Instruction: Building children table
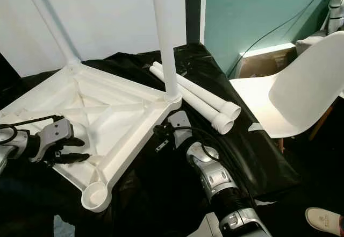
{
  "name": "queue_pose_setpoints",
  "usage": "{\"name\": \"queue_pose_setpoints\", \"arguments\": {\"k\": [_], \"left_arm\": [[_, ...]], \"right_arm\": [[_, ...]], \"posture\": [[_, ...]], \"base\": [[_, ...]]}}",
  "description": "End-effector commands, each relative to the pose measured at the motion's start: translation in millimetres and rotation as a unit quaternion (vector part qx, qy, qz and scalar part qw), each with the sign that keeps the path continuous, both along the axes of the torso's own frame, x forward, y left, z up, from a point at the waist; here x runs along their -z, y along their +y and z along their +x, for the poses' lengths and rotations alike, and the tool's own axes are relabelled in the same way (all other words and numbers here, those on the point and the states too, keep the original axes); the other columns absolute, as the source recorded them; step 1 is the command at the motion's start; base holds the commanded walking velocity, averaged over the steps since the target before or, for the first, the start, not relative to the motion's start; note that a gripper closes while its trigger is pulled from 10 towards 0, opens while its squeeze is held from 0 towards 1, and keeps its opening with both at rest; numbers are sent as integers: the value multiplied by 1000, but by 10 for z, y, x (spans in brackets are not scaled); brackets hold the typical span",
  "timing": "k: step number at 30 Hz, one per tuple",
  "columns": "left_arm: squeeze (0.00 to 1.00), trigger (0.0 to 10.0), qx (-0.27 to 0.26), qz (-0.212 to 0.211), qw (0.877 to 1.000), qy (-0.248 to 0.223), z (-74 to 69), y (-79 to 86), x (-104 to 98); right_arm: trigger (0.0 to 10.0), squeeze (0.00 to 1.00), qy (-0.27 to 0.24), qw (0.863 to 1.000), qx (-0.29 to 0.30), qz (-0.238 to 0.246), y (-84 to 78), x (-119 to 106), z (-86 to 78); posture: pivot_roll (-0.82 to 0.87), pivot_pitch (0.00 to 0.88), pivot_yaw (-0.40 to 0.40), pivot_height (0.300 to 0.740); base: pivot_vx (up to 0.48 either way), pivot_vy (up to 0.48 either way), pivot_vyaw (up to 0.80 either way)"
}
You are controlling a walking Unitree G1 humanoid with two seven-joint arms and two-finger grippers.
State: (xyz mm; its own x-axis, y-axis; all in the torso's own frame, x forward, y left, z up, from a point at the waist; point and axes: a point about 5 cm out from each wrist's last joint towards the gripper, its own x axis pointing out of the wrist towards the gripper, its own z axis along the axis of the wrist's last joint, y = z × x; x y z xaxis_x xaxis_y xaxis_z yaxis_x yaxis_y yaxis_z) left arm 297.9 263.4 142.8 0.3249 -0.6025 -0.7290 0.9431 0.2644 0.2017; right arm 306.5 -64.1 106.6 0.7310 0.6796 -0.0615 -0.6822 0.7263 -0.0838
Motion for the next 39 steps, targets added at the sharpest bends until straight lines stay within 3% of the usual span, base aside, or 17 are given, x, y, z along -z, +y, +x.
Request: {"name": "queue_pose_setpoints", "arguments": {"k": [1,12,17,19,21,26,27,28,31,35,37,38,39], "left_arm": [[0,10000,99,2,986,137,-210,53,17],[0,10000,102,6,985,137,-231,127,-63],[0,10000,118,27,981,155,-291,123,46],[0,10000,137,18,980,145,-307,-29,182],[0,10000,137,18,980,145,-307,-29,182],[0,10000,156,9,982,109,-265,-242,312],[0,10000,162,-11,984,69,-196,-423,364],[0,10000,161,-17,985,55,-169,-471,367],[0,10000,162,-6,985,50,-149,-492,393],[0,10000,141,63,986,64,-144,-419,562],[0,10000,141,63,986,64,-144,-419,562],[0,9216,129,74,987,66,-136,-400,599],[0,2824,120,86,987,67,-133,-377,629]], "right_arm": [[10000,0,2,1000,-5,-7,47,11,-13],[10000,0,6,1000,-5,-12,64,54,-30],[10000,0,8,1000,-5,-14,62,66,-35],[10000,0,8,1000,-5,-16,58,71,-34],[10000,0,8,1000,-5,-16,58,71,-34],[10000,0,8,1000,-6,-19,55,69,-26],[10000,0,7,1000,-6,-21,53,63,-26],[10000,0,6,1000,-6,-22,52,60,-27],[10000,0,6,1000,-5,-22,51,58,-35],[10000,0,6,1000,-4,-22,61,68,-52],[10000,0,6,1000,-4,-22,61,68,-52],[10000,0,6,1000,-4,-21,66,67,-56],[10000,0,6,1000,-4,-20,71,65,-59]], "posture": [[50,0,77,740],[55,0,79,740],[56,0,79,740],[55,0,75,740],[55,0,75,740],[51,0,72,740],[43,0,75,740],[43,0,75,740],[42,0,77,740],[38,0,85,740],[38,0,85,740],[37,0,86,740],[37,0,86,740]], "base": [[0,0,0],[0,0,0],[0,0,0],[0,0,0],[0,0,0],[0,0,0],[0,0,0],[0,0,0],[0,0,0],[0,0,0],[0,0,0],[0,0,0],[0,0,0]]}}
